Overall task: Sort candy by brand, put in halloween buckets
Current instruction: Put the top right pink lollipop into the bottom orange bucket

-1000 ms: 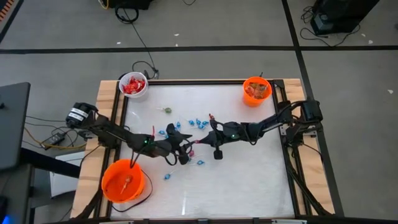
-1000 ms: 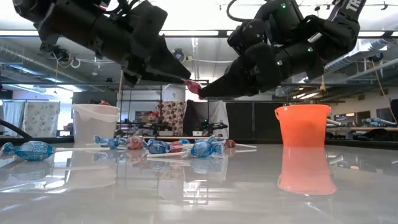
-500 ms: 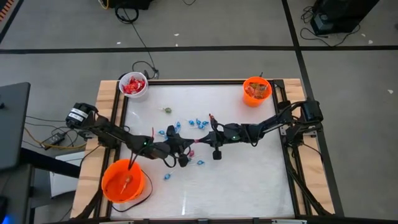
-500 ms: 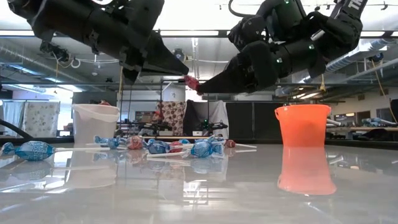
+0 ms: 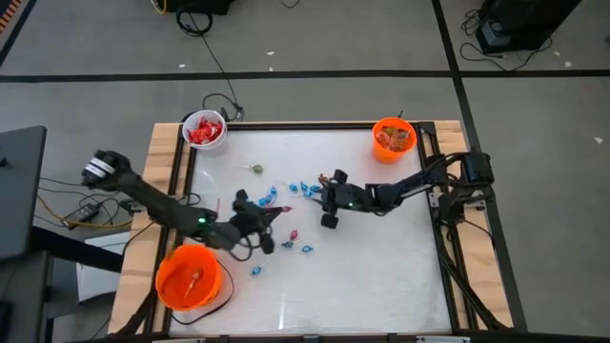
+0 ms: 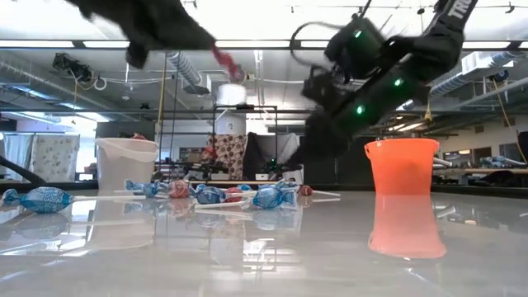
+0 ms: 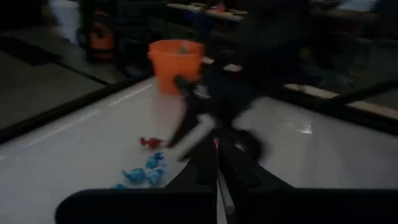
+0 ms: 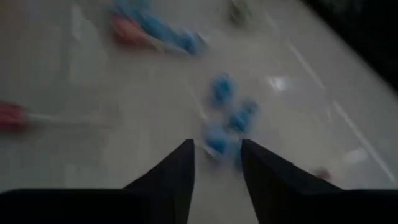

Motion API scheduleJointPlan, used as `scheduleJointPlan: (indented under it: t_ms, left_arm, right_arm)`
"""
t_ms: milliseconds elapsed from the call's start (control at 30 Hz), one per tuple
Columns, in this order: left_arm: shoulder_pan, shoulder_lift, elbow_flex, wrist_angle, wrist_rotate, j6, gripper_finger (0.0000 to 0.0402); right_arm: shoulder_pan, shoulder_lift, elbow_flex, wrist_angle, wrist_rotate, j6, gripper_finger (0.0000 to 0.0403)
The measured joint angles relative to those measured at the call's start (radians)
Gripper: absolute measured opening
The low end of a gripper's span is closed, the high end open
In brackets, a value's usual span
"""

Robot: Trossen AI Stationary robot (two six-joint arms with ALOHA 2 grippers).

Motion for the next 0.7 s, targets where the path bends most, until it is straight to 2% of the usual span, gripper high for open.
scheduleJointPlan:
  t_ms: [167,300,400,467,600,700]
  left_arm:
    - [-0.099,-0.142,0.087,-0.303,0.054,-0.097,0.0004]
    - [-0.177,-0.176,0.206,-0.698,0.091,-0.296,0.0004]
    - [-0.211,-0.168,0.386,-1.159,0.288,-0.566,0.0004]
    - [-0.230,-0.139,0.504,-1.387,0.381,-0.702,0.0004]
    - [-0.263,-0.088,0.672,-1.623,0.539,-0.816,0.0004]
    - [-0.289,-0.058,0.722,-1.676,0.701,-0.889,0.0004]
  right_arm:
    - [-0.081,0.000,0.014,-0.119,0.015,0.063,0.0161]
    - [-0.137,0.000,0.014,-0.137,0.024,0.091,0.0158]
    - [-0.157,0.001,0.014,-0.167,0.031,0.117,0.0156]
    - [-0.162,0.001,0.014,-0.181,0.032,0.132,0.0156]
    - [-0.162,0.001,0.014,-0.227,0.047,0.150,0.0155]
    - [-0.162,0.001,0.014,-0.281,0.049,0.185,0.0155]
